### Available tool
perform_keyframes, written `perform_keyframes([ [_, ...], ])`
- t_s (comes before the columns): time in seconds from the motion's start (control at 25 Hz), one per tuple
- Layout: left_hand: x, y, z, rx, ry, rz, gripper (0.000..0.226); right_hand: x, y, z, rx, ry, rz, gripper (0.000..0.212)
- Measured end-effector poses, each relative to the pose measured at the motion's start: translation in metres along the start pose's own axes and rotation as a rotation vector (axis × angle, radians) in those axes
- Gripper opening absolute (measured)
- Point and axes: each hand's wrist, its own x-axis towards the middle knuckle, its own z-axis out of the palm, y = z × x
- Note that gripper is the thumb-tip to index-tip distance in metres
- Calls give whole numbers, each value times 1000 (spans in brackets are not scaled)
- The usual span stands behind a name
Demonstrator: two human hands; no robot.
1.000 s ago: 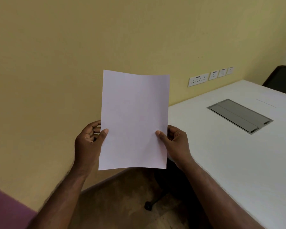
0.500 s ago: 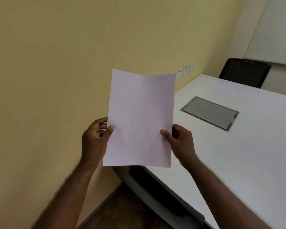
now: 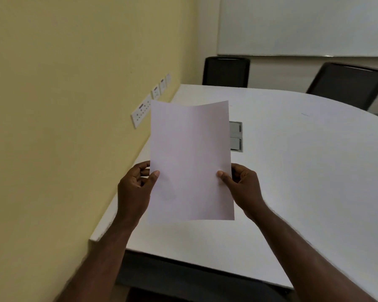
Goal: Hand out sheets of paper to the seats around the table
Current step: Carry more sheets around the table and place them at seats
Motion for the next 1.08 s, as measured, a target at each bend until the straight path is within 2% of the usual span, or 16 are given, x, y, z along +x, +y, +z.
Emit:
perform_keyframes([
  [0.2,47,-41,25,-9,-254,9,30,7,31,4,-87,195,82,19],
  [0.44,75,-117,79,79,-449,-100,48,37,100,12,-308,308,236,40],
  [0.88,81,-260,154,322,-598,-236,61,70,248,41,-496,177,389,63],
  [0.96,79,-274,156,355,-619,-242,64,68,264,44,-597,127,396,65],
  [1.08,70,-292,150,512,-680,-132,71,64,278,49,-845,87,394,54],
])
